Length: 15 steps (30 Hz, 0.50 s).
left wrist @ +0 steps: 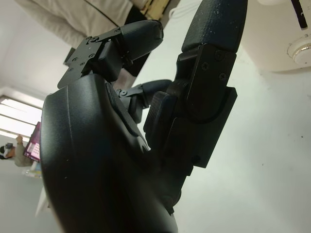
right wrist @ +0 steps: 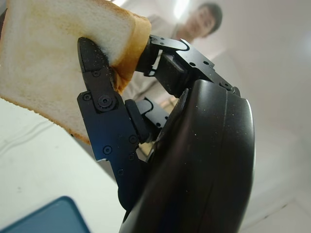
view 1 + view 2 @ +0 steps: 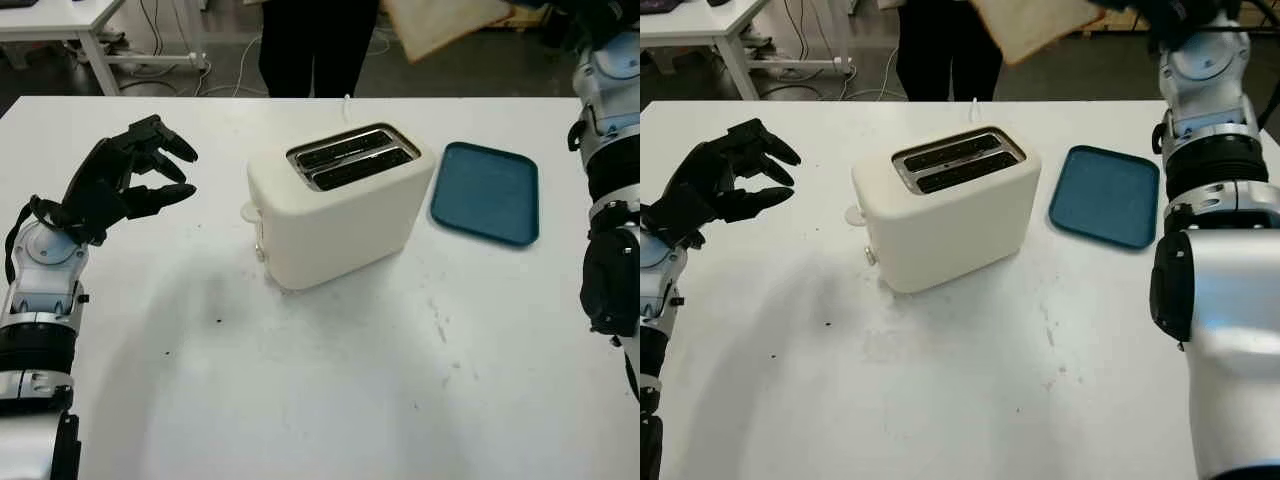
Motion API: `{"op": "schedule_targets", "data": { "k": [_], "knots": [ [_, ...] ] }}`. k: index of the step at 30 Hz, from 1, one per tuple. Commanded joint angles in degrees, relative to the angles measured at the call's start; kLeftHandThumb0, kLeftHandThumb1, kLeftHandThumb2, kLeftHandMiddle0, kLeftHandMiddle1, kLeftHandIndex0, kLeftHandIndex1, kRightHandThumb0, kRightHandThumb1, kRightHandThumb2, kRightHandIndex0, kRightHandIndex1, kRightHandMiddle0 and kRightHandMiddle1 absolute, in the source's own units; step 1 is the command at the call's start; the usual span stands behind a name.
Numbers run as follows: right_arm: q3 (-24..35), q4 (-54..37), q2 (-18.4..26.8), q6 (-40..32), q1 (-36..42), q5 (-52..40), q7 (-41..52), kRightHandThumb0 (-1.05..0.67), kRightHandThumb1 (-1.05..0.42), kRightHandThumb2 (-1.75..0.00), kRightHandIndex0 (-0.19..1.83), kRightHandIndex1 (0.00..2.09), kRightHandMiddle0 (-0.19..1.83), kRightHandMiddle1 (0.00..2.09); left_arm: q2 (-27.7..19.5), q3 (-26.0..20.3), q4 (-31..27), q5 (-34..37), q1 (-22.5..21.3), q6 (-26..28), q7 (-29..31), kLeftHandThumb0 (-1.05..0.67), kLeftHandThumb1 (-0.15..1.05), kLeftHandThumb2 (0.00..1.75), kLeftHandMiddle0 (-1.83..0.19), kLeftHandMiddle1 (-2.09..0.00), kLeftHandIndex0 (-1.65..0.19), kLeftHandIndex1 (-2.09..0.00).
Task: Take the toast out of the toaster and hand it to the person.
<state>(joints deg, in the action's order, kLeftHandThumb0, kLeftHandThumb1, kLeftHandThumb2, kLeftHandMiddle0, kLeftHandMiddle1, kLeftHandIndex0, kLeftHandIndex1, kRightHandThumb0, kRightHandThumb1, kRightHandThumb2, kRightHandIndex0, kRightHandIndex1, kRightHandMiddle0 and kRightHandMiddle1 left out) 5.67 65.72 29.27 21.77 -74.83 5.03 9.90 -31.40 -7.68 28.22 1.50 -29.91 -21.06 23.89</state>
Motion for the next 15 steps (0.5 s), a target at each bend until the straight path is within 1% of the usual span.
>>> {"op": "schedule_targets", "data": {
  "k": [1, 4, 5, 7, 8, 10, 11, 15],
  "knots": [
    [1.0, 1.1, -0.8, -2.8, 0.0, -1.1, -1.7, -0.38, -0.92, -0.31, 1.1, 1.75, 0.85, 1.75, -0.1, 0.3, 0.0, -0.4, -0.4, -0.2, -0.2, -1.05, 0.92, 0.1, -0.34, -1.47, -0.31, -1.39],
    [0.9, 2.3, -1.5, -5.8, 0.1, -0.2, -4.9, -0.32, -0.92, -0.34, 1.08, 1.75, 0.79, 1.75, 0.1, 0.1, 0.4, 0.1, -0.5, -0.4, 0.1, -1.05, 0.92, 0.09, -0.35, -1.46, -0.32, -1.38],
    [0.6, 3.0, -1.6, -5.8, 0.2, 0.3, -6.0, -0.28, -0.92, -0.34, 1.06, 1.75, 0.76, 1.75, 0.2, 0.1, 0.4, 0.4, -0.5, -0.3, 0.3, -1.05, 0.92, 0.09, -0.35, -1.46, -0.32, -1.37],
    [-0.3, 4.5, -2.1, -6.7, 0.5, 1.7, -9.3, -0.23, -0.92, -0.31, 1.02, 1.75, 0.73, 1.75, 0.1, 0.2, 0.4, 0.2, -0.5, -0.3, 0.2, -1.05, 0.92, 0.09, -0.35, -1.46, -0.32, -1.37],
    [-0.6, 5.1, -2.4, -7.1, 0.7, 2.2, -10.8, -0.21, -0.92, -0.27, 0.98, 1.75, 0.66, 1.75, 0.1, 0.2, 0.3, 0.1, -0.5, -0.2, 0.1, -1.05, 0.92, 0.09, -0.35, -1.46, -0.32, -1.37],
    [-1.0, 6.3, -2.9, -8.6, 0.8, 3.1, -13.4, -0.2, -0.92, -0.24, 0.93, 1.75, 0.59, 1.74, 0.2, 0.2, 0.2, 0.2, -0.5, 0.0, 0.1, -1.05, 0.92, 0.09, -0.35, -1.46, -0.32, -1.38],
    [-1.3, 6.8, -3.1, -8.8, 1.0, 3.6, -14.4, -0.22, -0.92, -0.22, 0.91, 1.75, 0.59, 1.73, 0.1, 0.3, 0.2, -0.1, -0.6, -0.1, 0.0, -1.05, 0.92, 0.09, -0.35, -1.46, -0.32, -1.38],
    [-3.8, 8.7, -3.4, -10.3, 1.8, 6.5, -17.4, -0.31, -0.92, -0.22, 0.95, 1.75, 0.72, 1.74, 0.1, 0.3, -0.3, 0.1, -0.4, 0.5, 0.1, -1.05, 0.92, 0.09, -0.34, -1.47, -0.31, -1.39]
  ]
}}
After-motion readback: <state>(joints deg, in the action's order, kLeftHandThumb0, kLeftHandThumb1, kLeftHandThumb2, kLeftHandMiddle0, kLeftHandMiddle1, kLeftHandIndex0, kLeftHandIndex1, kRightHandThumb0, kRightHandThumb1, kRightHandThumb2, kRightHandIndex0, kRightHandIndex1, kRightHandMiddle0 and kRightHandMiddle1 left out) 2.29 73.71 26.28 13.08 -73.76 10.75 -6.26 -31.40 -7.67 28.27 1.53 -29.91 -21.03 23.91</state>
